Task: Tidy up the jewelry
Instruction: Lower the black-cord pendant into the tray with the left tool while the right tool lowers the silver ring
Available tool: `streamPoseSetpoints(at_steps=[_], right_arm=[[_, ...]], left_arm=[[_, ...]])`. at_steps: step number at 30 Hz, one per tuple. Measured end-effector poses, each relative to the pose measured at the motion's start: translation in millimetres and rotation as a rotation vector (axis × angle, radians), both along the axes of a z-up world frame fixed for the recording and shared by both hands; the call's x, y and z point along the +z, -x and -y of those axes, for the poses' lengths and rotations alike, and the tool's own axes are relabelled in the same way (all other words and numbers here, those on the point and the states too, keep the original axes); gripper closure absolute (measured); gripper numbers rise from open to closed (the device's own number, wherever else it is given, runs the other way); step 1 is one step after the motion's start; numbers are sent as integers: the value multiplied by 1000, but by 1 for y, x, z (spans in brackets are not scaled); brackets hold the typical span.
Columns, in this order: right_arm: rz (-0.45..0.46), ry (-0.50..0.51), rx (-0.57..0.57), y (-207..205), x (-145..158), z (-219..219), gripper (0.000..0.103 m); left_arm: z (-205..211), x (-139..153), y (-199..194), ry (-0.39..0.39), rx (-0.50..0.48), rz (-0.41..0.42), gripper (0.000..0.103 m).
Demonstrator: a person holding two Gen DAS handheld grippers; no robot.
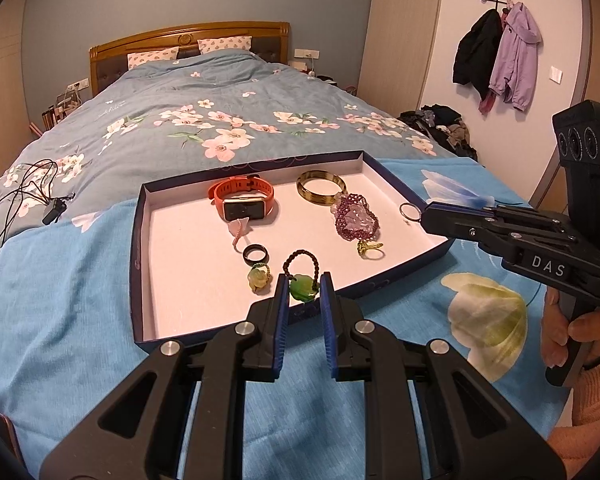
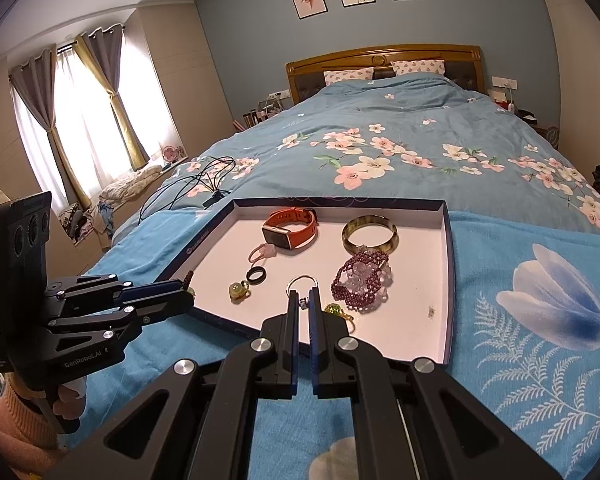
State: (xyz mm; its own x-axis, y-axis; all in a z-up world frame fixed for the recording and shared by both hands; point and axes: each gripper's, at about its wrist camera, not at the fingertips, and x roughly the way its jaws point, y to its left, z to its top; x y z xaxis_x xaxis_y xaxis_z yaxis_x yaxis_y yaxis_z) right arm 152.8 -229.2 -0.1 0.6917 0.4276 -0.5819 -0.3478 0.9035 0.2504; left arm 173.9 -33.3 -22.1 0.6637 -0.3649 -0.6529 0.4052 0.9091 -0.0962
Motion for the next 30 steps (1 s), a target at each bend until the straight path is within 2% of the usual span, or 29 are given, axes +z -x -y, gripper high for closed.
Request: streamPoseSetpoints(at_steps=[30], right_arm=[[-21, -7, -19, -20, -6, 1, 100]], left_arm=[[2, -4, -24, -28, 29, -6, 87]])
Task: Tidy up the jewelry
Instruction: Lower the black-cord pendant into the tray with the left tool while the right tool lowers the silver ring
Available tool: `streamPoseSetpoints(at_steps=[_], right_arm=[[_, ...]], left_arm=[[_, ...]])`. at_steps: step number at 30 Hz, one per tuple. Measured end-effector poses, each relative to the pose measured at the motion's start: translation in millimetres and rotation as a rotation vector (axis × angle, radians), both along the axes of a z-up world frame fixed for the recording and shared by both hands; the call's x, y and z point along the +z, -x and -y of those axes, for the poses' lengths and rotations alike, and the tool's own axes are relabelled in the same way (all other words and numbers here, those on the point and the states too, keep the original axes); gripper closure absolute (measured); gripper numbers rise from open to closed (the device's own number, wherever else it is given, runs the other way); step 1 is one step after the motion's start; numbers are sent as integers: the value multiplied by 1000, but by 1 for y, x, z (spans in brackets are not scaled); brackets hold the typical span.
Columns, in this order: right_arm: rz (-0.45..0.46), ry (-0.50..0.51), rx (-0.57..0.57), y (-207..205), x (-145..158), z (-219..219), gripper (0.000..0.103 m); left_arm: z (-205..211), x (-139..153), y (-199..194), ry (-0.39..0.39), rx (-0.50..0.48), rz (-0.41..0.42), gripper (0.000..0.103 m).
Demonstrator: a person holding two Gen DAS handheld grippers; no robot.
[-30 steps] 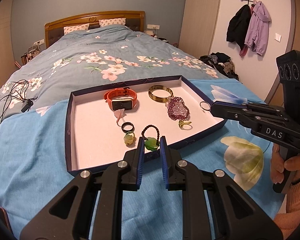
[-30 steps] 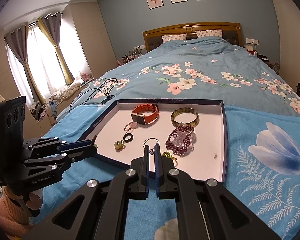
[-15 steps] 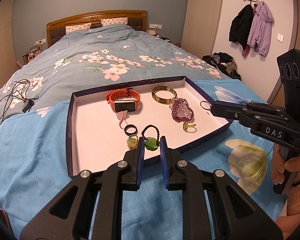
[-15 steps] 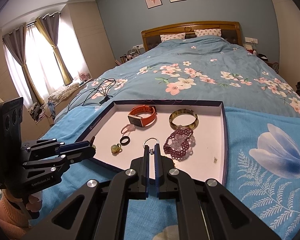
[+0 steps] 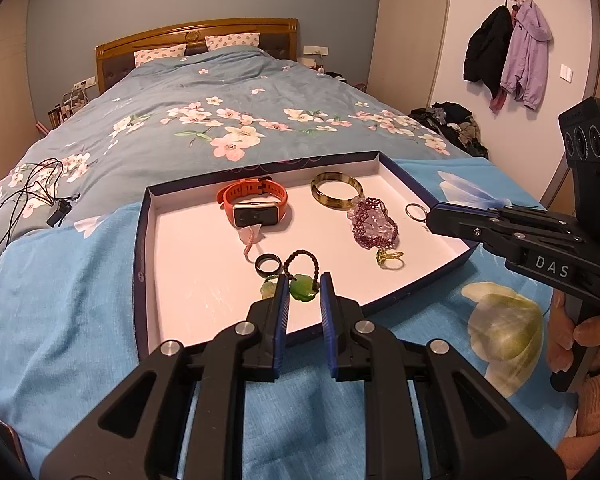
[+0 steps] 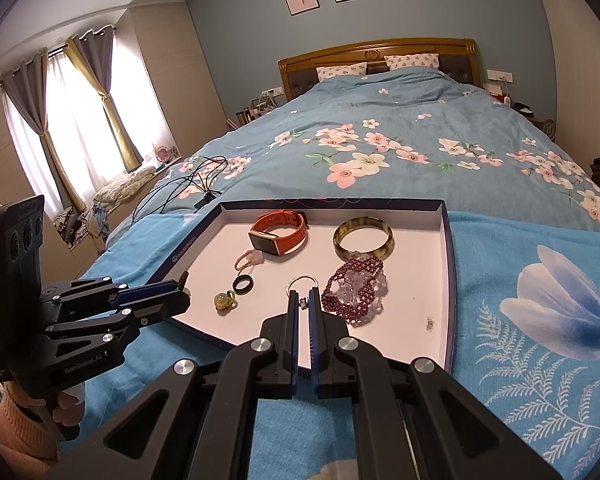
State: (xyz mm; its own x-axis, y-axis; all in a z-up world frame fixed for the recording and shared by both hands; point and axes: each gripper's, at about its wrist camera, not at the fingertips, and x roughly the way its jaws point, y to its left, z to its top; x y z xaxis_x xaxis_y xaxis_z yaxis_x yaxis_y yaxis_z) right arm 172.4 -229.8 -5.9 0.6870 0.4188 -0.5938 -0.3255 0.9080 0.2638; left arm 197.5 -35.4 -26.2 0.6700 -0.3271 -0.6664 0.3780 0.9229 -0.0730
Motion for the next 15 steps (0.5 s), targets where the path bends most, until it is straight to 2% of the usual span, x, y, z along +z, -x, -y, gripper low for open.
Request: streamPoseSetpoints(at_steps=[15], right_arm=[[-12, -4, -6, -6, -3, 1, 100]], left_arm=[[3, -6, -10, -4, 7, -13, 87]])
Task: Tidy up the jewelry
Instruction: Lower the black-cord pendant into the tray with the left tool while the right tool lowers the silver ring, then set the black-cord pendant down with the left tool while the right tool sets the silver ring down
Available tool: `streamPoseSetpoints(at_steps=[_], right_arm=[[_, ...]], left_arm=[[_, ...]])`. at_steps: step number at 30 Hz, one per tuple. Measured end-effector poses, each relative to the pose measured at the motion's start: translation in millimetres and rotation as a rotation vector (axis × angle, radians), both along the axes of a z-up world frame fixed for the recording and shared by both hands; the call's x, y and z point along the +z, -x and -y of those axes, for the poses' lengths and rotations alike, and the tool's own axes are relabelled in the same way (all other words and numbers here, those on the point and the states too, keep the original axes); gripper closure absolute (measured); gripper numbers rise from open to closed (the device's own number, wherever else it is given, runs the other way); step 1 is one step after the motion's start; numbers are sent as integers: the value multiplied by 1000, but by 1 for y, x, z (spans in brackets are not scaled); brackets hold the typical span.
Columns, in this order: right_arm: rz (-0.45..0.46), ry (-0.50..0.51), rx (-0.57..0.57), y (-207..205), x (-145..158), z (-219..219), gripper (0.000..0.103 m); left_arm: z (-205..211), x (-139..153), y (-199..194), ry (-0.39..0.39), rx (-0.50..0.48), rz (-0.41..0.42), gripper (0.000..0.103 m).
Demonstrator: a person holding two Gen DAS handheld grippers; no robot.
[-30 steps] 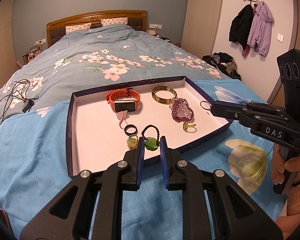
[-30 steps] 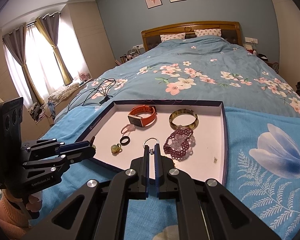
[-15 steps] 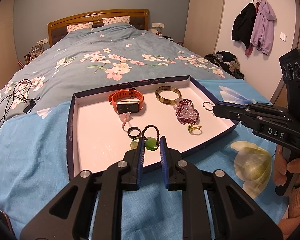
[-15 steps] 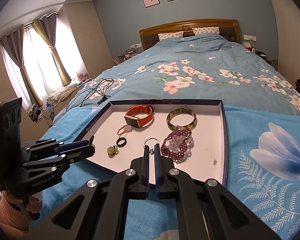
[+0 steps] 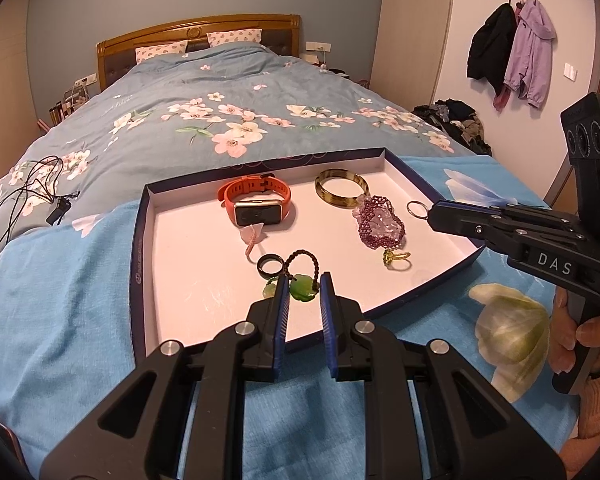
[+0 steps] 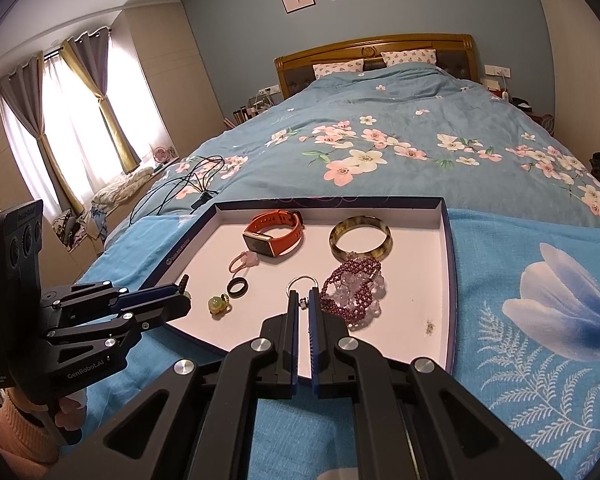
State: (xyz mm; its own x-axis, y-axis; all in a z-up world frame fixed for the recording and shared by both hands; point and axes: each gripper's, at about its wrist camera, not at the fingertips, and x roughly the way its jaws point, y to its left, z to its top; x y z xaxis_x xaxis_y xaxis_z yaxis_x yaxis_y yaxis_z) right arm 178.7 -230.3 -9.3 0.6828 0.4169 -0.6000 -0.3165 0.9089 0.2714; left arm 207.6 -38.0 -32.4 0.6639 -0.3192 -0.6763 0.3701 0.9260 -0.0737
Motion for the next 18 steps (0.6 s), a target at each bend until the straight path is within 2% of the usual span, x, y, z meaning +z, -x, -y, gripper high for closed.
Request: streamPoseSetpoints(at_steps=[18], right_arm=[[-25, -11, -6, -7, -6, 0, 100]], left_arm=[[1, -8, -11, -12, 14, -19, 87]])
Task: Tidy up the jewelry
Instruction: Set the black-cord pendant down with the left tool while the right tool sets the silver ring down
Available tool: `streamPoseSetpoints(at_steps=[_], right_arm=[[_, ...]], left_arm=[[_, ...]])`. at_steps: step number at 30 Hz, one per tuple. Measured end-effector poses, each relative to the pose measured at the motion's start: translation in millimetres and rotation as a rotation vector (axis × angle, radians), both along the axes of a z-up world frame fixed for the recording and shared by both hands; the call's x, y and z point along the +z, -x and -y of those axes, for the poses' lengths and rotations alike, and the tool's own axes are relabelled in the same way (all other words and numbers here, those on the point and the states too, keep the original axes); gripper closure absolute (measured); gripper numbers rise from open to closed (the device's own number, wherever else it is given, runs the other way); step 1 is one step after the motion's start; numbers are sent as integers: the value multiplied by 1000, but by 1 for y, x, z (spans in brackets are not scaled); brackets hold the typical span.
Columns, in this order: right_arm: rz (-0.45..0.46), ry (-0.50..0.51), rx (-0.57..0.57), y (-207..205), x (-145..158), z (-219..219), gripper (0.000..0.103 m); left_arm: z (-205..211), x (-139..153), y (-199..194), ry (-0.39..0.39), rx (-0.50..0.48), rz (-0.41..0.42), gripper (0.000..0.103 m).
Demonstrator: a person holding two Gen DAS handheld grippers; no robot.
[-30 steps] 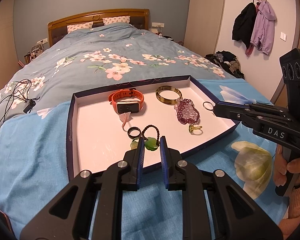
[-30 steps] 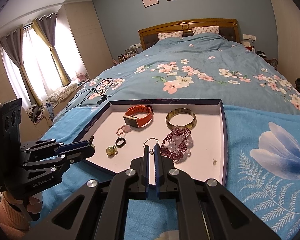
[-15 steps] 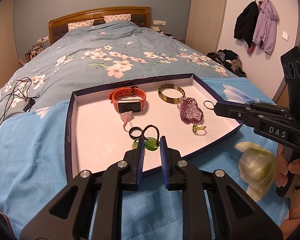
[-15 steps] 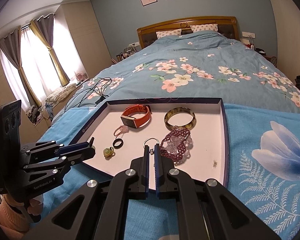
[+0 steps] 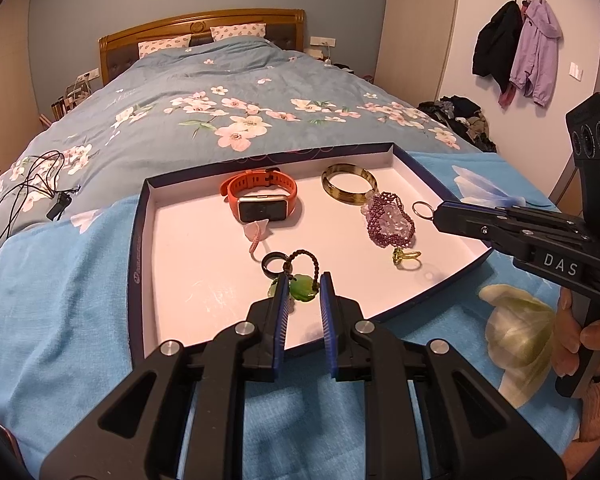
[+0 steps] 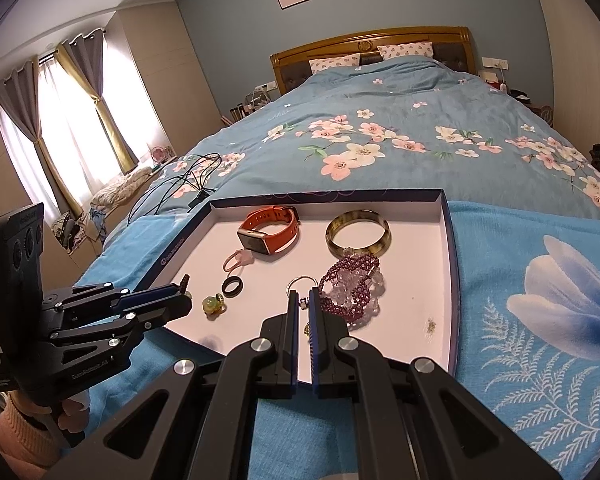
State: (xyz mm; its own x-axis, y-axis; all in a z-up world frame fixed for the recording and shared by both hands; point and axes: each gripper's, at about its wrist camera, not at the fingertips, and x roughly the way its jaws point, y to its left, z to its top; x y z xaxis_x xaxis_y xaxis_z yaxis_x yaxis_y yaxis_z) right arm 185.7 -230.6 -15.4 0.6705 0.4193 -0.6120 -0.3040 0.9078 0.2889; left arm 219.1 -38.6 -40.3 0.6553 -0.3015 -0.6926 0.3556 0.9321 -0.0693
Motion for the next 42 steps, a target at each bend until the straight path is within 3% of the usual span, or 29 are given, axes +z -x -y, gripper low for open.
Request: streamPoseSetpoints(at_steps=[42], right_arm=[[-49, 17, -12, -16, -11, -4, 100]], left_arm=[[-1, -15, -15, -9, 32, -40, 87]])
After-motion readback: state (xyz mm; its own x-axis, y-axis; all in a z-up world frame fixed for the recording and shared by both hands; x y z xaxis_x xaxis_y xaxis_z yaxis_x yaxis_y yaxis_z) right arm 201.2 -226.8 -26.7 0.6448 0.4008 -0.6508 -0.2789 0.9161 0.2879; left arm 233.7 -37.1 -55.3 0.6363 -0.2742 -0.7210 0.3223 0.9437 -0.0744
